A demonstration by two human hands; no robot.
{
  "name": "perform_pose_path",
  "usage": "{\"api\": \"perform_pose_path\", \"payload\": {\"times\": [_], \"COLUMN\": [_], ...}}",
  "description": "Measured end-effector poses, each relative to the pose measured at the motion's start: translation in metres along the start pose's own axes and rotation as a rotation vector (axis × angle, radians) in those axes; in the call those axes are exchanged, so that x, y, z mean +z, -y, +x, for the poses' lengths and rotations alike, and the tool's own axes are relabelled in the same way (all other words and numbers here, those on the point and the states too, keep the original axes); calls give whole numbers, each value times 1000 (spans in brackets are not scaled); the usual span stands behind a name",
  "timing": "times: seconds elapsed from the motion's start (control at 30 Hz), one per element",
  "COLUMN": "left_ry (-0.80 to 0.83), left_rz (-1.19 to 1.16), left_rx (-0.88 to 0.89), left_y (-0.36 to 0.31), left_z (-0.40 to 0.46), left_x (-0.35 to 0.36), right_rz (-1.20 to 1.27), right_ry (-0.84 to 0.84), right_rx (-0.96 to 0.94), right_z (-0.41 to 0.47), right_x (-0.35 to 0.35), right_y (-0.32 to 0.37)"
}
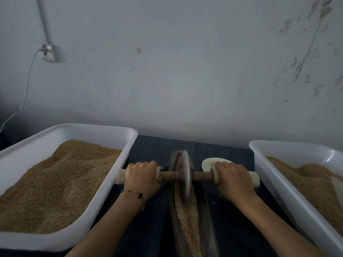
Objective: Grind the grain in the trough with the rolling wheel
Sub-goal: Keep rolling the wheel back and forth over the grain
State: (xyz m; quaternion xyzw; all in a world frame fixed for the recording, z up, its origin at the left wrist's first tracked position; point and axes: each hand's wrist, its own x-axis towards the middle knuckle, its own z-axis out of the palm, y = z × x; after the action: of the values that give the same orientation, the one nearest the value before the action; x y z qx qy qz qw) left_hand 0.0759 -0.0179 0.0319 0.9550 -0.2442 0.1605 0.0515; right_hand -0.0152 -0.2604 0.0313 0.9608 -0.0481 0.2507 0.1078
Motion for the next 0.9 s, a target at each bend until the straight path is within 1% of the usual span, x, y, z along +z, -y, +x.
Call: {"api": "perform_pose_path", "payload": {"times": [0.07,0.13,0.17,0.23,0.27,0.33,0.37,0.43,0.53,0.57,0.6,0.7,0.8,0.9], "left_ry": [56,64,46,-33,-97,-174,-179,-138,-100,-95,-86,-67,-64,-94], "left_rz": [-35,-55,-53,-13,-55,-55,-52,-60,20,20,16,-5,16,38], "left_rx": [17,20,24,76,111,174,170,156,56,18,-12,-87,-126,-92], "left_y": [0,0,-2,-6,-7,-8,-8,-8,-9,-8,-7,-3,-2,-3], "left_z": [-22,-44,-55,-76,-83,-89,-88,-78,-45,-33,-22,7,21,14], "left_x": [-5,-13,-18,-25,-26,-28,-25,-23,-16,-11,-5,7,9,8], "right_rz": [58,72,69,68,71,85,91,104,24,34,41,60,23,19], "right_ry": [-114,-202,-220,-213,-194,-158,-141,-69,94,109,92,-70,-121,-136], "right_rx": [-38,-70,-87,-120,-133,-134,-123,-93,27,46,53,32,18,27], "right_z": [-24,-43,-50,-62,-66,-70,-69,-61,-34,-25,-15,13,27,24], "right_x": [-11,-22,-27,-33,-34,-32,-30,-21,-8,-4,2,9,12,12], "right_y": [5,7,6,3,0,-6,-7,-6,-5,-3,-2,2,0,-1]}}
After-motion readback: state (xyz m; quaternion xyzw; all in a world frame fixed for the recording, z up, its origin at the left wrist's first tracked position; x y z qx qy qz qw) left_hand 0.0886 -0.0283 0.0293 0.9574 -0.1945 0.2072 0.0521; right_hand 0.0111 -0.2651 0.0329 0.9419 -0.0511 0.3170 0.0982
